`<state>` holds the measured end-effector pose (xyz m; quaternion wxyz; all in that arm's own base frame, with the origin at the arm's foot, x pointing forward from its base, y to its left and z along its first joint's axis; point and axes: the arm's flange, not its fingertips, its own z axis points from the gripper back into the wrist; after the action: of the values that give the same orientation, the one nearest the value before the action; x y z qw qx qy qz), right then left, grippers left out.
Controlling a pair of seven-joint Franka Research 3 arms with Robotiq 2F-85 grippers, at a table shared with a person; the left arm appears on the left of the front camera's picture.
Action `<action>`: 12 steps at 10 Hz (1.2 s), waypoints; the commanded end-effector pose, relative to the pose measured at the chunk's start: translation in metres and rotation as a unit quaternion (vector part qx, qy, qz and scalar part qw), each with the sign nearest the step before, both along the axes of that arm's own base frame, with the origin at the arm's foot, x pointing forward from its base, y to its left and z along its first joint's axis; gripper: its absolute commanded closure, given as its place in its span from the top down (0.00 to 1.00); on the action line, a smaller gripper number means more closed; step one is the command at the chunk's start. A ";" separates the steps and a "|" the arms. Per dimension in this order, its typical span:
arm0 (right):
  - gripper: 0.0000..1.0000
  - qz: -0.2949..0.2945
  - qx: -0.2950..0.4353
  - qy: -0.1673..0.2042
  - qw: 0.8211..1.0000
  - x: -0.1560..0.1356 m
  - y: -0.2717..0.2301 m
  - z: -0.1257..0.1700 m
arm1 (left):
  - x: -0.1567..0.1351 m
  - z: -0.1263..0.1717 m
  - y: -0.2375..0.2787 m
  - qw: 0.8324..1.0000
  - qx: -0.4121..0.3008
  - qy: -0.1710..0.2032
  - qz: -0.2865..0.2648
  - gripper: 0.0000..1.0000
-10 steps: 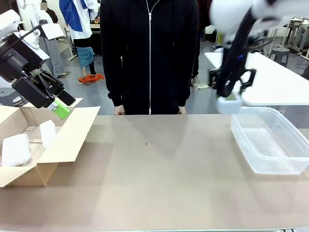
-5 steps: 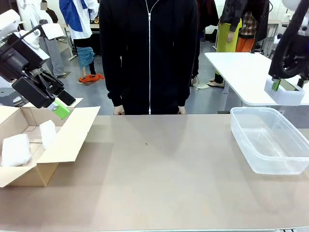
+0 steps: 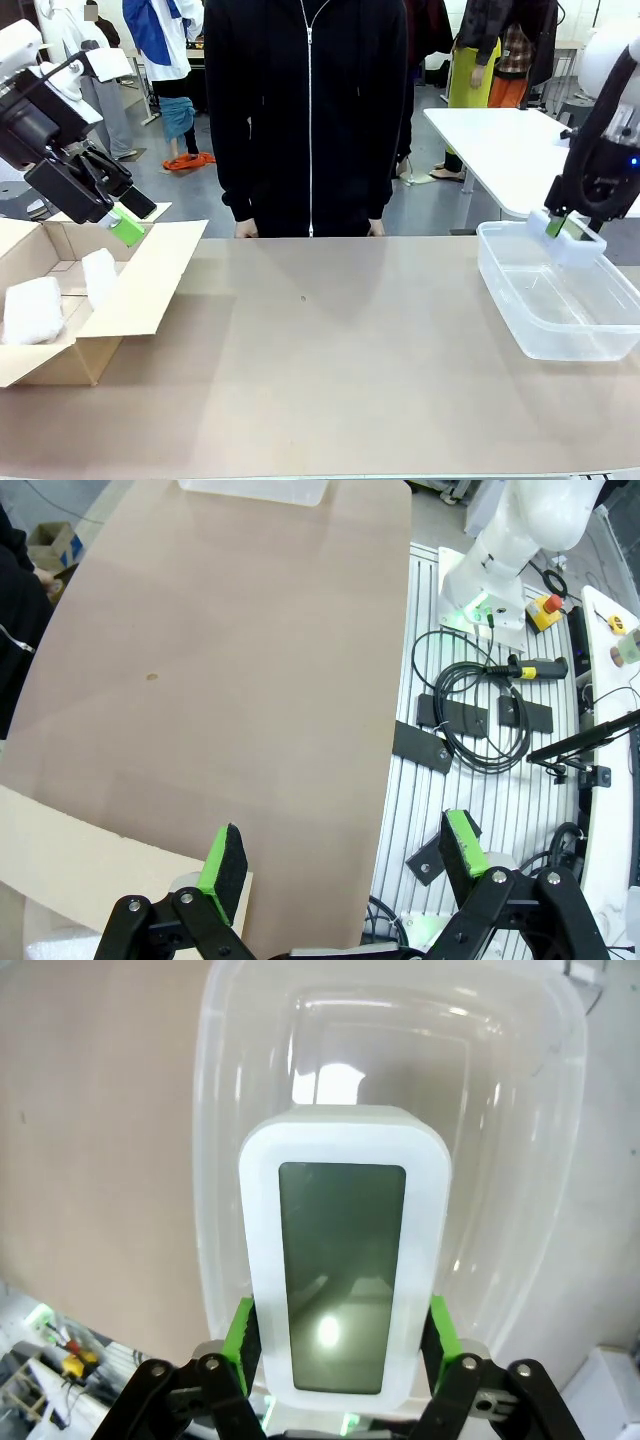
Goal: Separate and place wrapped and unwrapped clocks.
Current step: If the picked Digital clock is wrapped, place it in the Package Box ; if not, place it in the Organizing box.
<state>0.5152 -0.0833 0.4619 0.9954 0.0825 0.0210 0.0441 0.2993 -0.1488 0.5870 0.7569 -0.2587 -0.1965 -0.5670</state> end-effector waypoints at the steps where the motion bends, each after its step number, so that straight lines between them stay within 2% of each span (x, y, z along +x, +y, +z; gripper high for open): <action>1: 0.78 0.003 -0.005 -0.004 1.000 0.004 0.002 0.014 | 0.000 -0.001 0.001 1.000 -0.007 -0.003 -0.011 1.00; 3: 0.78 0.003 -0.005 -0.004 1.000 0.004 0.002 0.014 | 0.000 -0.001 0.001 1.000 -0.007 -0.003 -0.011 1.00; 4: 0.78 0.001 0.000 -0.001 1.000 0.001 0.001 0.002 | 0.000 -0.001 0.001 1.000 -0.007 -0.003 -0.011 1.00; 5: 0.78 -0.013 -0.028 0.017 0.999 0.016 -0.003 -0.020 | 0.000 -0.001 0.001 1.000 -0.007 -0.003 -0.011 1.00; 7: 0.78 -0.015 -0.029 0.035 0.999 0.018 -0.008 -0.047 | 0.000 -0.001 0.001 1.000 -0.007 -0.003 -0.011 1.00; 8: 0.78 -0.010 -0.034 0.049 0.998 0.017 -0.011 -0.057 | 0.000 -0.001 0.001 1.000 -0.007 -0.003 -0.011 1.00; 10: 0.78 -0.017 -0.032 0.036 0.999 0.016 -0.009 -0.066 | 0.000 -0.001 0.001 1.000 -0.007 -0.003 -0.011 1.00; 11: 0.78 -0.008 -0.032 0.045 0.998 0.015 -0.010 -0.067 | 0.000 -0.001 0.001 1.000 -0.007 -0.003 -0.011 1.00; 12: 1.00 0.000 -0.037 0.051 0.998 0.012 -0.009 -0.067 | 0.000 -0.001 0.001 1.000 -0.007 -0.003 -0.011 1.00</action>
<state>0.5332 -0.0934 0.3921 0.9950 0.0603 0.0723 0.0336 0.2993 -0.1488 0.5870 0.7569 -0.2587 -0.1964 -0.5671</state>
